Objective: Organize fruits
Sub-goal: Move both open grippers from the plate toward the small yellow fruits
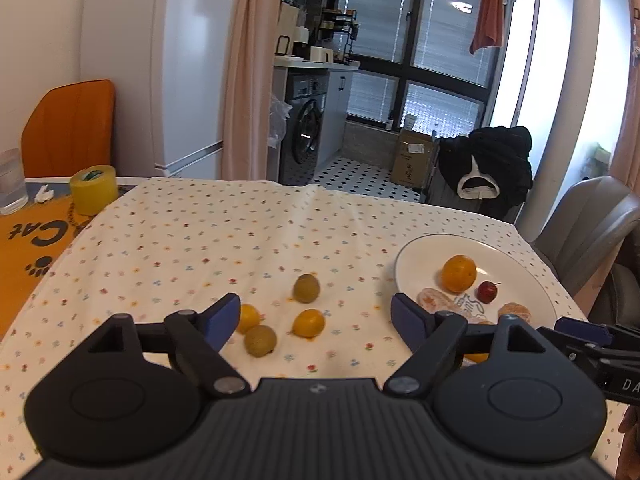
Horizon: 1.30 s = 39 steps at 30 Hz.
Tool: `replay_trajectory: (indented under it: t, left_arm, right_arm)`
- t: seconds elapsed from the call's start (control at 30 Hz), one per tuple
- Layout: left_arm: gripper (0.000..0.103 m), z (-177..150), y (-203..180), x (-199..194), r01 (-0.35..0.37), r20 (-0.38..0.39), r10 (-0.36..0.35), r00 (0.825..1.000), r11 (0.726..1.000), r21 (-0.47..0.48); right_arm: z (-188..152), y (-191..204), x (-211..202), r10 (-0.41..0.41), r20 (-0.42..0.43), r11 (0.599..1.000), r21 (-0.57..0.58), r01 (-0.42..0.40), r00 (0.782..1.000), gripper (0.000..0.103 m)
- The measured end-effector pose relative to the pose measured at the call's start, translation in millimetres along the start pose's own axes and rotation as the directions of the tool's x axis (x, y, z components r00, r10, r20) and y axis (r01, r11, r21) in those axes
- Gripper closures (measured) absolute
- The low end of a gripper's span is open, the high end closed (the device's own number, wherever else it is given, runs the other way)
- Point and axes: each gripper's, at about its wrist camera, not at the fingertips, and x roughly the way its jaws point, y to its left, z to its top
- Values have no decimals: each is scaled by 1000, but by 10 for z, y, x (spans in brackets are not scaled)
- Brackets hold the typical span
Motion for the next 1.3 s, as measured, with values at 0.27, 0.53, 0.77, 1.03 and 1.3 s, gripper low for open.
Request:
replay_trajectory:
  t: [0.27, 0.53, 0.77, 1.03, 1.3]
  left_arm:
    - [16, -56, 228, -141, -46, 11, 46, 999, 999, -16]
    - [15, -114, 413, -214, -65, 13, 65, 998, 997, -40]
    - [14, -159, 577, -215, -94, 3, 94, 996, 994, -64]
    - [16, -175, 690, -173, -111, 10, 112, 994, 991, -72]
    - [30, -197, 658, -54, -81, 2, 82, 997, 994, -76]
  right_arm:
    - [5, 221, 39, 28, -6, 999, -23, -28, 1000, 23]
    - [-8, 367, 110, 51, -10, 998, -23, -51, 999, 6]
    - [-10, 445, 197, 37, -20, 999, -23, -38, 999, 0]
    - [16, 563, 282, 56, -15, 997, -53, -56, 998, 0]
    - [88, 673, 450, 82, -39, 993, -87, -85, 996, 13]
